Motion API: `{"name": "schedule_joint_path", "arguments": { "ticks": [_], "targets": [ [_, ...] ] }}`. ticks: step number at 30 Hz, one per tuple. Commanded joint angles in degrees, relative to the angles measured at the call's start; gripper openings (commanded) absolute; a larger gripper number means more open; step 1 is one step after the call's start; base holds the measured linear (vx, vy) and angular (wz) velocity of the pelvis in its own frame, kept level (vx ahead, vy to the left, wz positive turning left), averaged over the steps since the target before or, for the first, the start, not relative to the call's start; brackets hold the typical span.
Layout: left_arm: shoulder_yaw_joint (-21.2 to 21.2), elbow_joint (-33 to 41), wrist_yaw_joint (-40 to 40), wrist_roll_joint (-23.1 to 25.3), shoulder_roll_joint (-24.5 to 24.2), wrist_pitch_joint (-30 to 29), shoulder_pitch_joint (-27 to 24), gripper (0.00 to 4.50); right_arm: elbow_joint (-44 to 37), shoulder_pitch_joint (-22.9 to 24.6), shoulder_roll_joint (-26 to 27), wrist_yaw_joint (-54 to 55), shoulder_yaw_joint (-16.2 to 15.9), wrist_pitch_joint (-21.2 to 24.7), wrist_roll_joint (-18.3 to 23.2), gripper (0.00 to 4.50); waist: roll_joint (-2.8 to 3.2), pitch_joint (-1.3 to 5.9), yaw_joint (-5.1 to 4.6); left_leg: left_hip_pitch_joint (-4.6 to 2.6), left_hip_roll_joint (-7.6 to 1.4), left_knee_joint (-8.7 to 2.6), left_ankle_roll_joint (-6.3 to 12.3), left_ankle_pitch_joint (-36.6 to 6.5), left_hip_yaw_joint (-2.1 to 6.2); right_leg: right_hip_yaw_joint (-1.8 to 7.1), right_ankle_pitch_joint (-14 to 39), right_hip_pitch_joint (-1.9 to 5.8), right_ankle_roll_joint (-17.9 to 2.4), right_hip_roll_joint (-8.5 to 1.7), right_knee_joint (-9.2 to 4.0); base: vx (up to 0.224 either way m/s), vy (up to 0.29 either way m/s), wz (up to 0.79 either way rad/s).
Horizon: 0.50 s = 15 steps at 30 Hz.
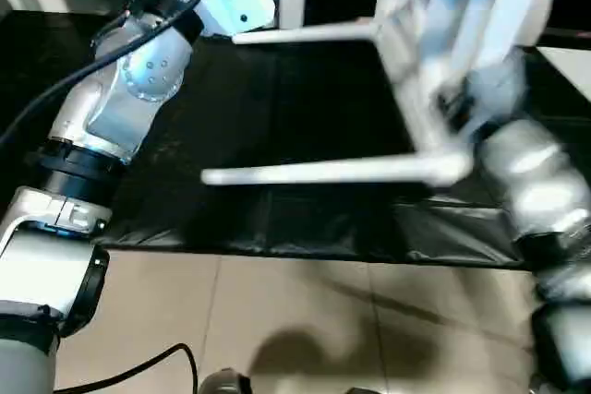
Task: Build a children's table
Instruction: Flip table
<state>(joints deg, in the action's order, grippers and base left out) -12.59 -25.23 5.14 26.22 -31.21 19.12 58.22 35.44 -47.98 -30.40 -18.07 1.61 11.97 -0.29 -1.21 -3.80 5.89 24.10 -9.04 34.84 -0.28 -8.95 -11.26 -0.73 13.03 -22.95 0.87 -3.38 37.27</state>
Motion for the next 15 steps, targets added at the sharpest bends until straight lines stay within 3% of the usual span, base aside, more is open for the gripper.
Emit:
{"name": "schedule_joint_path", "arguments": {
  "ticks": [1, 2, 4, 7, 9, 11, 14, 15],
  "targets": [
    [-2.0, -0.1, 4.6, -1.5, 1.0, -0.8, -1.9, 2.93, -1.7, -4.1, -3.8, -6.4, -6.2, -2.8, -7.2, 1.97, -1.23, 4.92, 0.26, -2.34, -3.44, -2.41, 2.53, -3.4, 1.24, 1.49, -6.6, 2.73, -15.8, -4.29, -3.11, 0.0, 0.0, 0.0],
    [-2.0, -0.1, 4.6, -1.5, 1.0, -0.8, -1.9, 2.88, -1.7, -4.1, -3.8, -6.4, -6.2, -2.8, -7.2, 1.97, -1.2, 4.77, 0.33, -2.3, -3.49, -2.48, 2.42, -3.9, 1.2, 1.51, -5.8, 2.68, -15.7, -4.24, -3.23, 0.0, 0.0, 0.0],
    [-0.9, 1.6, 8.3, -5.7, 2.4, -3.6, -3.8, 2.73, 2.7, -10.0, -6.9, -11.1, -8.4, -4.2, -8.7, 1.97, -1.27, 4.75, 0.32, -2.46, -3.6, -2.48, 1.77, -5.1, 1.25, 1.38, -3.8, 2.54, -16.2, -4.36, -3.16, 0.0, 0.0, 0.0],
    [1.7, 6.7, 14.0, -13.5, 4.9, -13.3, -7.8, 2.49, 7.8, -17.1, -9.9, -19.2, -11.7, -6.2, -10.8, 1.97, -1.35, 4.53, 0.62, -2.5, -3.72, -2.41, 1.4, -7.1, 1.19, 1.39, -0.4, 2.43, -16.9, -4.61, -3.37, 0.0, 0.0, 0.0],
    [1.9, 8.5, 16.1, -15.4, 5.4, -16.8, -9.0, 2.31, 9.7, -19.3, -10.3, -21.0, -12.1, -7.1, -11.2, 1.97, -1.16, 4.24, 0.82, -2.63, -3.82, -2.39, 1.23, -9.0, 1.09, 1.48, 2.5, 1.91, -16.7, -4.53, -3.76, 0.0, 0.0, 0.0],
    [2.6, 10.5, 17.7, -17.6, 6.3, -20.5, -10.0, 2.19, 13.4, -22.3, -10.5, -22.3, -13.0, -8.8, -12.3, 1.97, -1.53, 3.95, 0.99, -2.9, -3.97, -2.61, 0.51, -11.4, 1.05, 1.52, 7.1, 1.48, -15.3, -4.58, -4.22, 0.0, 0.0, 0.0],
    [3.9, 12.4, 18.4, -20.3, 7.5, -24.8, -10.7, 2.08, 15.9, -24.5, -10.4, -23.0, -13.3, -9.9, -12.9, 1.97, -1.23, 3.54, 0.83, -3.03, -4.05, -2.87, -2.07, -16.8, 1.49, 1.51, 14.2, 0.99, -13.5, -4.64, -4.8, 0.0, 0.0, 0.0],
    [5.1, 13.8, 18.6, -22.2, 8.3, -28.1, -10.9, 1.88, 17.9, -26.1, -10.2, -23.1, -13.1, -11.0, -12.7, 1.97, -1.64, 3.46, 0.88, -3.27, -4.07, -3.05, -2.66, -18.7, 1.5, 1.58, 16.2, 0.7, -12.2, -4.56, -5.06, 0.0, 0.0, 0.0]
  ]
}}
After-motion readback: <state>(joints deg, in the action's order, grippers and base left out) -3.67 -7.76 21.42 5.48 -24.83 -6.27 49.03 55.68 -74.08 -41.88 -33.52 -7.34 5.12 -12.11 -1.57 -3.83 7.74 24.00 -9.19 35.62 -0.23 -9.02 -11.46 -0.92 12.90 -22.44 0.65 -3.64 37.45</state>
